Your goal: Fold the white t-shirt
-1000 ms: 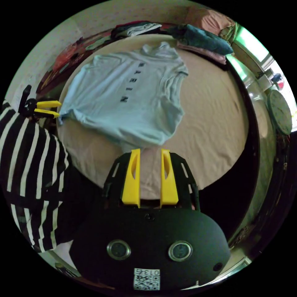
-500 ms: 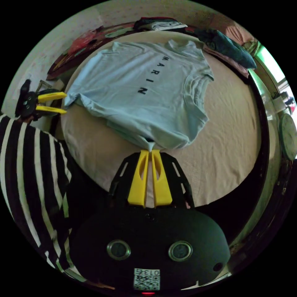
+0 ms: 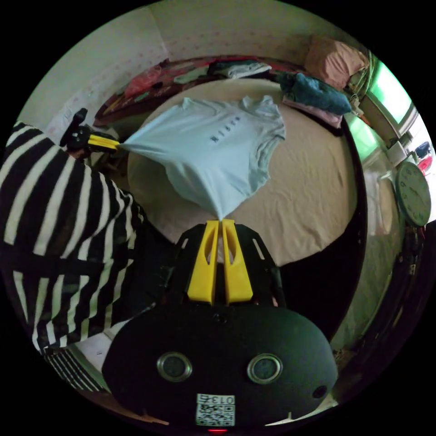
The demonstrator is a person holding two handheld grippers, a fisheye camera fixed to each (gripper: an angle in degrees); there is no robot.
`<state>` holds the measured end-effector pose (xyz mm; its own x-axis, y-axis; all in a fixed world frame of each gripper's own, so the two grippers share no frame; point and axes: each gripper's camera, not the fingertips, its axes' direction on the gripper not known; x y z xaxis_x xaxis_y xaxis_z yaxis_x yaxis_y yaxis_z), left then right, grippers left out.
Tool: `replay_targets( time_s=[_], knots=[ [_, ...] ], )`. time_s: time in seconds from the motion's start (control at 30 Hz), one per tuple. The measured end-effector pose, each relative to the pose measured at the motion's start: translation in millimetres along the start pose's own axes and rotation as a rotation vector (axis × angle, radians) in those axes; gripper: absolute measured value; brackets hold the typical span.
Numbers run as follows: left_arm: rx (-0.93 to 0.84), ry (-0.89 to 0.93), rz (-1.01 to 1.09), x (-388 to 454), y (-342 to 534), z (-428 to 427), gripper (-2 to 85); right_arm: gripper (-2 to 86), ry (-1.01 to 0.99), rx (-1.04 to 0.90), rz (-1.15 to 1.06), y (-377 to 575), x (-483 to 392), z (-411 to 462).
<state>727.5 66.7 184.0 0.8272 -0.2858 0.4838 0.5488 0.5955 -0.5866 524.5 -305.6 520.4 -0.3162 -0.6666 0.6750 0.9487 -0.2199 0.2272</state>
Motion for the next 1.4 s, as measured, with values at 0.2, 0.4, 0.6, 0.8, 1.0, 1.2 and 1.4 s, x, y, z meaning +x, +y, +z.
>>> replay_targets(
  time_s=[0.2,0.4,0.6,0.8,1.0,1.2,1.4],
  knots=[
    [-0.127,0.095,-0.090,-17,3,42,0.5,0.7,-0.071,-0.075,0.005,-9,5,30],
    [-0.109,0.097,-0.003,-45,-12,30,0.6,0.8,-0.044,-0.014,-0.037,-35,18,10],
    [-0.132,0.145,0.092,-108,-49,28,1.1,1.1,0.061,0.026,-0.105,-104,36,8],
    [-0.172,0.139,0.002,-178,-84,59,5.6,2.7,0.056,0.033,0.010,-177,84,58],
    [-0.033,0.263,-0.413,-231,-22,58,12.8,7.0,-0.008,0.192,0.257,-156,119,50],
    [0.064,0.283,-0.545,-163,40,51,14.7,9.2,-0.011,0.089,0.046,-106,67,66],
    [0.069,0.191,-0.628,-102,36,68,15.1,9.7,-0.006,0.025,0.059,-88,46,98]
  ],
)
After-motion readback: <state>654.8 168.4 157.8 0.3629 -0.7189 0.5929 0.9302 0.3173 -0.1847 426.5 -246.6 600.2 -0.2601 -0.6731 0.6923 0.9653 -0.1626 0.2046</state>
